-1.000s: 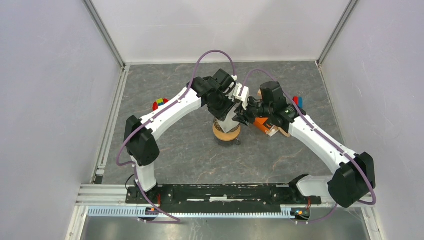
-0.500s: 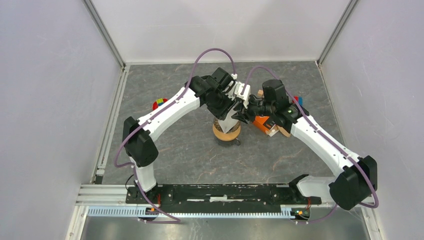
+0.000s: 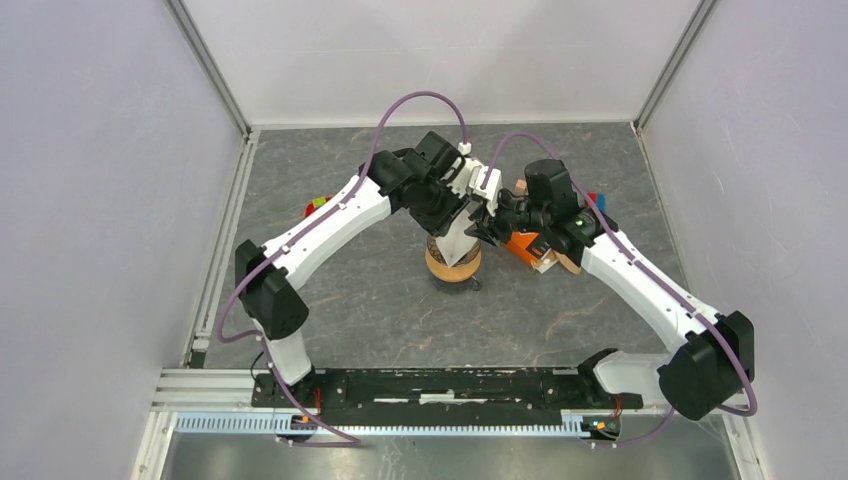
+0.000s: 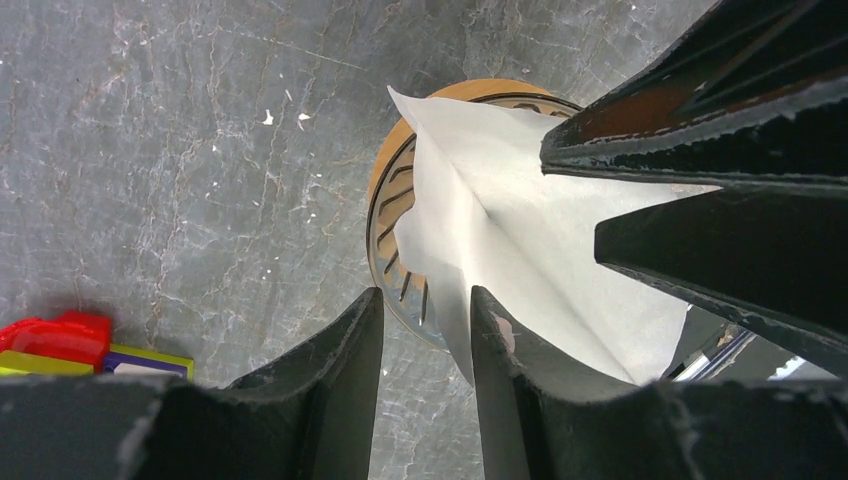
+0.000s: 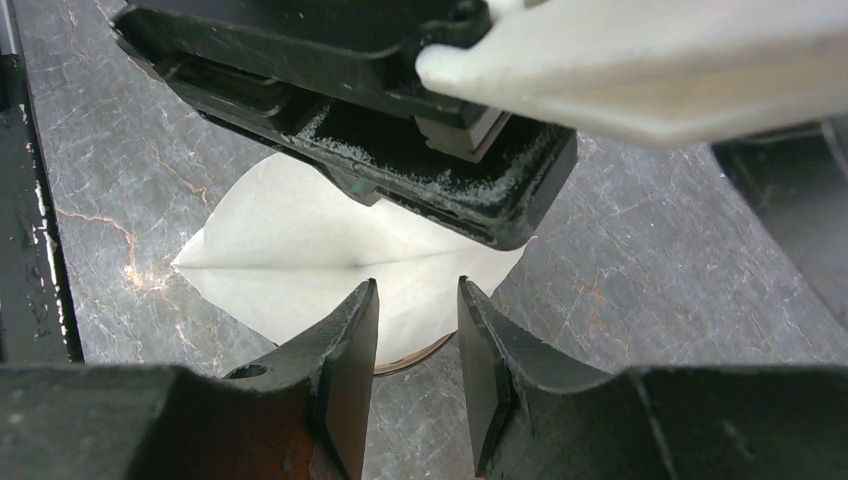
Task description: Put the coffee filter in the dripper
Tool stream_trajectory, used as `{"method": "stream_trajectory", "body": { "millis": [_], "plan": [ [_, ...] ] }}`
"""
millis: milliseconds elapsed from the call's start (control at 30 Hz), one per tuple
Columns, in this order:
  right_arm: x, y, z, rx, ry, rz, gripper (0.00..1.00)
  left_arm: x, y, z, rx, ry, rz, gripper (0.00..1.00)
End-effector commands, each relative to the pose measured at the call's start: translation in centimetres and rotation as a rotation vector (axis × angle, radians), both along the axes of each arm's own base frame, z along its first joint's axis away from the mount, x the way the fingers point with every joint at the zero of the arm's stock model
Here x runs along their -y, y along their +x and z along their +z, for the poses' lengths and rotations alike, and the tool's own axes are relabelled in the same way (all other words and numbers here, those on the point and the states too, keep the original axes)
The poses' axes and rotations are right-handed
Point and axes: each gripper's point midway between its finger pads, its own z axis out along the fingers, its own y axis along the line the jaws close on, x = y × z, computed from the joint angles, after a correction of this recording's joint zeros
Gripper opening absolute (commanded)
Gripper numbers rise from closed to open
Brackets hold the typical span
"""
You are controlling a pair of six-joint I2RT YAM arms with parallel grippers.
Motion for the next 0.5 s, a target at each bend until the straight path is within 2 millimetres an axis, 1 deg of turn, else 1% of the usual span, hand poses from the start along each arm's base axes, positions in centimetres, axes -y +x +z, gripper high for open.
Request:
{"method": "stream_trajectory", "body": {
  "millis": [0, 67, 133, 233, 300, 467],
  "plan": [
    [-0.1, 0.1, -0.3, 0.011, -0.007, 0.002, 0.41, -0.5, 0.0, 2.9, 0.079, -0.029, -0.034, 0.43],
    [-0.1, 0.2, -0.5, 0.009, -0.015, 0.002, 0.41, -0.7, -0.2, 2.6, 0.072, -0.018, -0.037, 0.41],
    [-0.1, 0.1, -0.8, 0.002, -0.018, 0.004, 0.4, -0.9, -0.4, 2.2, 0.065, -0.013, -0.038, 0.34],
    [-0.1, 0.0, -1.3, -0.01, -0.021, 0.006, 0.4, -0.9, -0.7, 1.5, 0.044, -0.002, -0.047, 0.17],
    [-0.1, 0.1, -1.5, -0.014, -0.024, 0.005, 0.4, -0.9, -0.9, 0.9, 0.028, 0.005, -0.053, 0.1],
    [0.1, 0.2, -1.9, -0.017, -0.038, -0.002, 0.39, -0.9, -1.2, -0.1, -0.001, 0.016, -0.06, 0.04]
  ]
}}
